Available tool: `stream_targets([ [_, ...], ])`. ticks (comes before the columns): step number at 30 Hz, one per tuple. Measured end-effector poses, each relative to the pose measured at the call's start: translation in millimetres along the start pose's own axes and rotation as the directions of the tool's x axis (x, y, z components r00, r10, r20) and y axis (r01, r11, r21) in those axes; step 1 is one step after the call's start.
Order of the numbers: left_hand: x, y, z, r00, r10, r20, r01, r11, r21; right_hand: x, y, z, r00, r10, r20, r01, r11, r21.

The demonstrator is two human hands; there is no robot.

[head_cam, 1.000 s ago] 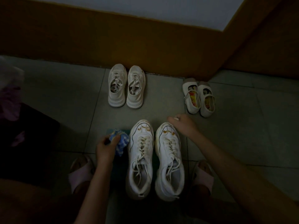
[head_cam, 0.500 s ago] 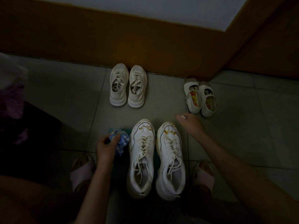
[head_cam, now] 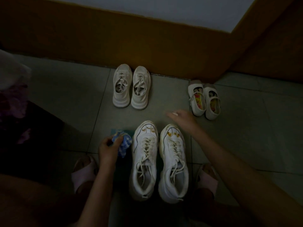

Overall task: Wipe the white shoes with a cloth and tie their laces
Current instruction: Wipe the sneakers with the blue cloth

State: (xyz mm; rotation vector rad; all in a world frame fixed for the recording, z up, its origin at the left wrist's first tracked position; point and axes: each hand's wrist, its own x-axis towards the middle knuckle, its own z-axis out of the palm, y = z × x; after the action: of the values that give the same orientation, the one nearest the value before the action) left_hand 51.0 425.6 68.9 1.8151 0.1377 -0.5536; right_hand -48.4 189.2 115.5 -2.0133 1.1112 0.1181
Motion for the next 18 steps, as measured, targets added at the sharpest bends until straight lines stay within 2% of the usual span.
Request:
stream_targets([
  [4, -1, 0, 1, 1.0, -0.018, 0.003, 0.018, 0.999, -0.047, 7, -27, 23, 0.991, -0.067, 0.115, 0.07, 0.997, -0.028],
  [8, -1, 1, -1, 1.0, -0.008, 0.003, 0.008, 1.0, -0.029, 11, -39, 45, 0.983, -0.083, 0.164, 0.114, 0.974, -0.193],
  [12, -1, 1, -1, 1.0, -0.028, -0.007, 0.028, 0.999, -0.031, 9, -49, 49, 0.978, -0.075, 0.193, 0.093, 0.992, -0.088],
  [18, -3, 2, 0, 0.999, -0.045, -0.012, 0.044, 0.998, -0.045, 12, -53, 53, 0.969, -0.084, 0.234, 0.129, 0.974, -0.187],
])
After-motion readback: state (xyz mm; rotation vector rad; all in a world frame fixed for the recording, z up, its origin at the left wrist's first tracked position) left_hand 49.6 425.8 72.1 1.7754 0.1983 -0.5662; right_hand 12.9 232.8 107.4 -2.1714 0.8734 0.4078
